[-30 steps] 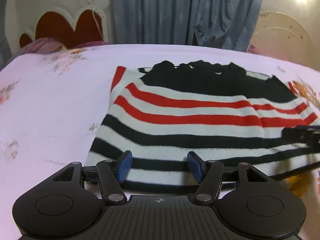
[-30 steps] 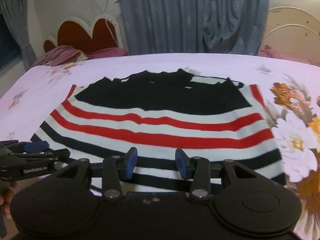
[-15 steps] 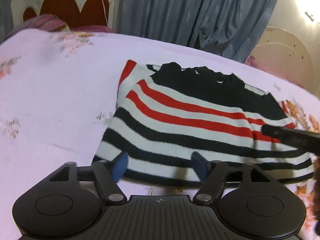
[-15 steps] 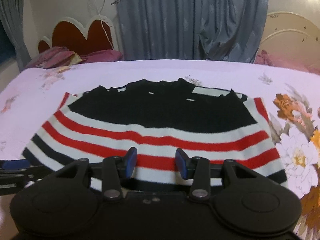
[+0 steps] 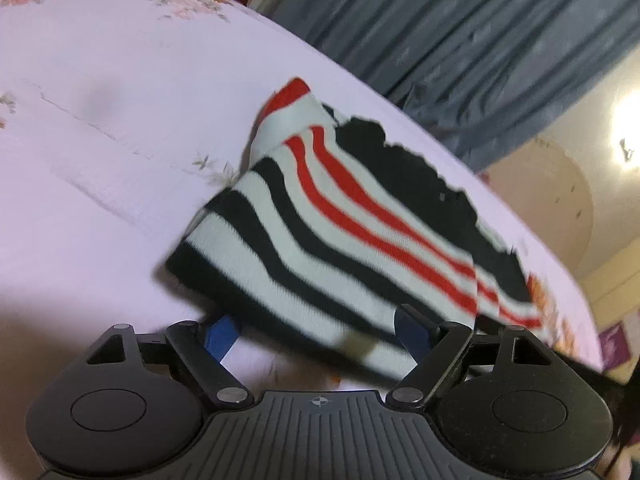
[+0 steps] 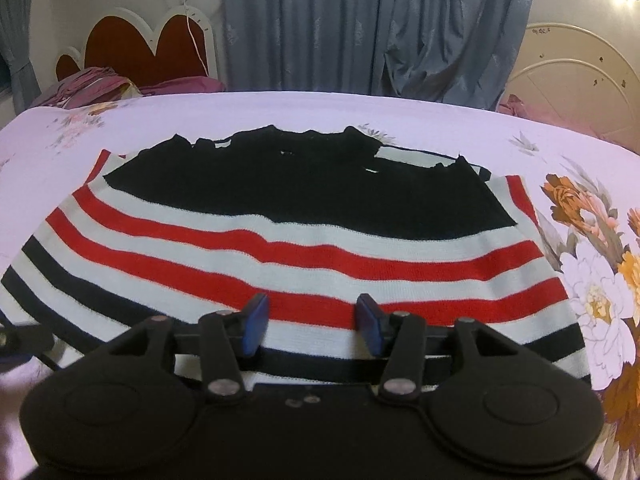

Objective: Fold small clothes
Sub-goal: 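Grasp the sweater side edge with the left tool and lift it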

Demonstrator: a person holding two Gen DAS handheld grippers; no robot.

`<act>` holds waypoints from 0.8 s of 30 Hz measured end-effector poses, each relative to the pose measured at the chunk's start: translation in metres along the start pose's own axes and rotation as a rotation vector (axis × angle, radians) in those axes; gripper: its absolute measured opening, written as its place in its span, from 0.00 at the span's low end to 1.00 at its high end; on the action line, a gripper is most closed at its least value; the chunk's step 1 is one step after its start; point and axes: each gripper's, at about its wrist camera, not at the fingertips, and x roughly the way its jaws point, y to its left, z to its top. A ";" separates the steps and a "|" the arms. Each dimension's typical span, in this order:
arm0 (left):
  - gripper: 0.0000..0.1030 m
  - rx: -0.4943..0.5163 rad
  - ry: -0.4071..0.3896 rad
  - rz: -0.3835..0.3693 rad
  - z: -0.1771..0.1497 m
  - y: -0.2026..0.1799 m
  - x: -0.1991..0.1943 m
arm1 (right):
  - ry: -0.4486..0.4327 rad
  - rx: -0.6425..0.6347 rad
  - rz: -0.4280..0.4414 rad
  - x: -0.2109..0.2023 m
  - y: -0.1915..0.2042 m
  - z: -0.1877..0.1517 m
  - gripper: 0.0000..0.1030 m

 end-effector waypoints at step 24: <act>0.13 -0.077 -0.238 -0.087 0.018 -0.017 0.015 | -0.052 -0.045 -0.021 0.010 0.008 -0.002 0.50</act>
